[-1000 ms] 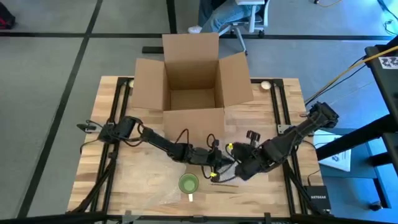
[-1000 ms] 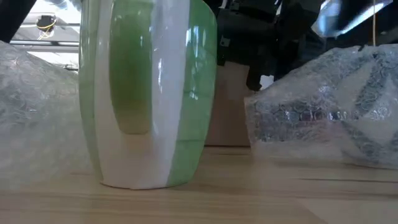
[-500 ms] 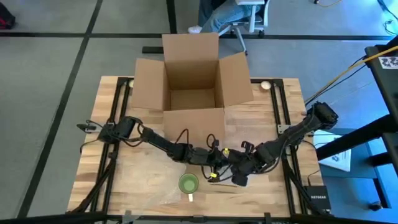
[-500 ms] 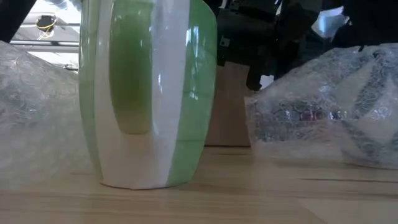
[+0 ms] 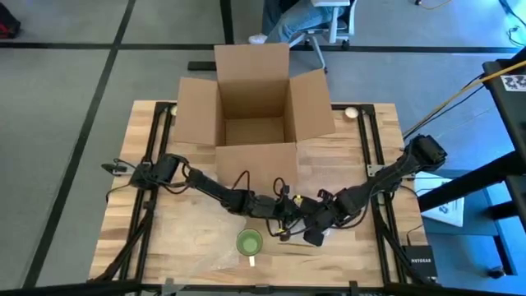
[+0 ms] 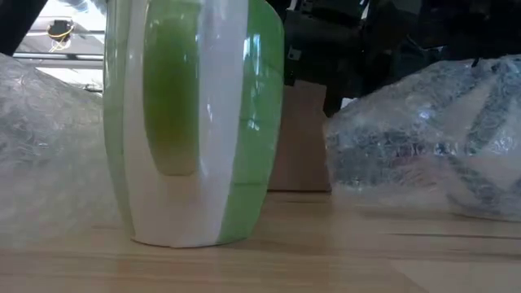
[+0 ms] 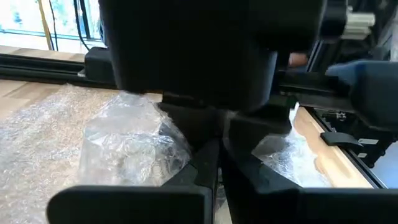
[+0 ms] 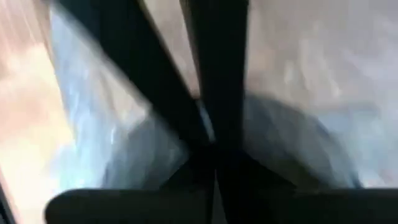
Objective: Wrap mug
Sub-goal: Wrap the blue mug with the right transparent bubble wrap
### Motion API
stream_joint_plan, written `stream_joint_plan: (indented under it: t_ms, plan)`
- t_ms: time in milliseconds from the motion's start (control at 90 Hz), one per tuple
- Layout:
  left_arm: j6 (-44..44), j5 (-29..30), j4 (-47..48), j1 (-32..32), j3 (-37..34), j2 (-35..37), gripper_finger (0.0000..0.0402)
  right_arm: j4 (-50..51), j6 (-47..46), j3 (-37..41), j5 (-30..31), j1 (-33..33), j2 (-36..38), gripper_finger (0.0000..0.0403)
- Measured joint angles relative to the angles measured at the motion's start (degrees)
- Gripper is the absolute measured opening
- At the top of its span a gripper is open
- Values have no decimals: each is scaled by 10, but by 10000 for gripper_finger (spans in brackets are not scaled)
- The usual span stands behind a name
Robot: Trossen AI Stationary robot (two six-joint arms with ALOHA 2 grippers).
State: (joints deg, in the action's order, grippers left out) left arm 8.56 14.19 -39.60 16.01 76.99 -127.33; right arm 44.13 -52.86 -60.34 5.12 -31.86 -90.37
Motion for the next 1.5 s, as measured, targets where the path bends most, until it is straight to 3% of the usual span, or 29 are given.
stream_joint_plan:
  t_ms: [200, 311, 400, 489, 667, 767, 900, 1144, 1500]
  plan:
    - [0, -1, -1, 0, 0, 0, 0, 175, 35, -126, 14, -1, 1, 1]
    - [0, -1, -1, 0, 0, 0, 0, 272, 36, -176, 123, 0, 2, 1]
    - [0, 0, -1, 0, 0, 0, 0, 293, 27, -183, 217, 4, 4, 1]
    - [0, 0, 0, 0, 0, 0, 0, 285, 23, -172, 253, 20, 3, 1]
    - [0, 0, -1, 0, 0, 0, 0, 162, 56, -110, 222, 49, 0, 1]
    - [0, 0, -1, 0, 0, 0, 0, 100, 70, -80, 151, 53, 0, 1]
    - [0, -1, -1, 0, 0, 0, 0, 100, 53, -68, 78, 40, 0, 1]
    - [0, -4, 1, 1, 0, 0, 0, 100, 9, -67, 37, -5, 1, 1]
    - [0, 1, 1, 0, 0, 0, 0, 110, 6, -70, 58, -12, 2, 1]
